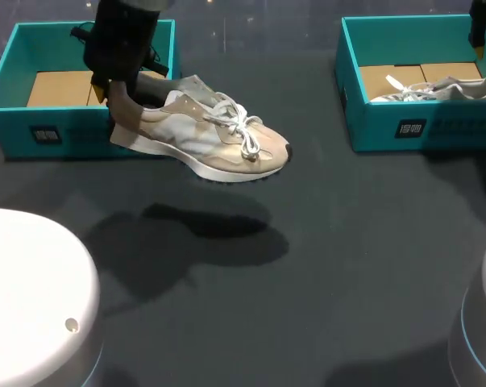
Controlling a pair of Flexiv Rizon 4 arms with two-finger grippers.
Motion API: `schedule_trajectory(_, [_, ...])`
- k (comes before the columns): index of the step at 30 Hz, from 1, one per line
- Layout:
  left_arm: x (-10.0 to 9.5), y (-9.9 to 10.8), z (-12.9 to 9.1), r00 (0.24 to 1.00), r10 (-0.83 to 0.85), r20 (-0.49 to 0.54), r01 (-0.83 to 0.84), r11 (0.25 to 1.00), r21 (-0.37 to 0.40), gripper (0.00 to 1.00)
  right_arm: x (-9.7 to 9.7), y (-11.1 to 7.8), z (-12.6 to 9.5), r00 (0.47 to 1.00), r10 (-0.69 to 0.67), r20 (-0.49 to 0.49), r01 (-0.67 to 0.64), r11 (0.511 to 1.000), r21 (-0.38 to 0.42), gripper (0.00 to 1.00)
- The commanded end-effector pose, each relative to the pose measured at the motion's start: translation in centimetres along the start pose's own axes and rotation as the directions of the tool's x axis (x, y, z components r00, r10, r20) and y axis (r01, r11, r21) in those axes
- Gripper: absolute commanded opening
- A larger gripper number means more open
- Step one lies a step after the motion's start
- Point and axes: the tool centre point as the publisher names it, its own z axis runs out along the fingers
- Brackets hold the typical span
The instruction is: Take the shoe out of the shoebox, open the shoe tongue, remove and reinsert the insole, then place the shoe into the shoebox
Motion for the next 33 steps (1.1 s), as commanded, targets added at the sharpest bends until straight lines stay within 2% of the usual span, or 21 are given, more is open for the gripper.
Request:
schedule_trajectory(1, [0.3,-0.2,0.0,1.0,0.002,0.006,-0.002,1.0,-0.011,0.0,0.0,-0.1,0.0,1.0,0.0,0.0,0.0,1.0,-0.001,1.0])
schedule_trajectory(6, [0.0,-0.1,0.4,1.0,-0.001,0.0,0.001,1.0,-0.005,0.0,0.0,-0.1,0.0,1.0,0.0,0.0,0.0,1.0,-0.001,1.0])
schedule_trajectory(8, [-0.8,0.2,1.1,1.0,-0.01,0.007,0.01,0.999,0.035,0.0,0.0,-0.1,0.0,1.0,0.0,0.0,0.0,1.0,-0.001,1.0])
schedule_trajectory(14, [-4.3,0.2,2.5,0.998,-0.033,-0.047,0.035,0.998,0.046,0.0,0.0,-0.1,0.0,1.0,0.0,0.0,0.0,1.0,-0.001,1.0])
schedule_trajectory(21, [-8.3,-0.4,3.5,1.0,-0.002,-0.029,0.004,0.998,0.068,0.0,0.0,-0.1,0.0,1.0,0.0,0.0,0.0,1.0,-0.001,1.0])
schedule_trajectory(22, [-8.8,-0.6,3.6,1.0,0.025,0.007,-0.025,0.998,0.056,0.0,0.0,-0.1,0.0,1.0,0.0,0.0,0.0,1.0,-0.001,1.0])
schedule_trajectory(33, [-8.8,-0.6,3.6,1.0,0.025,0.007,-0.025,0.998,0.056,0.0,0.0,-0.1,0.0,1.0,0.0,0.0,0.0,1.0,-0.001,1.0])
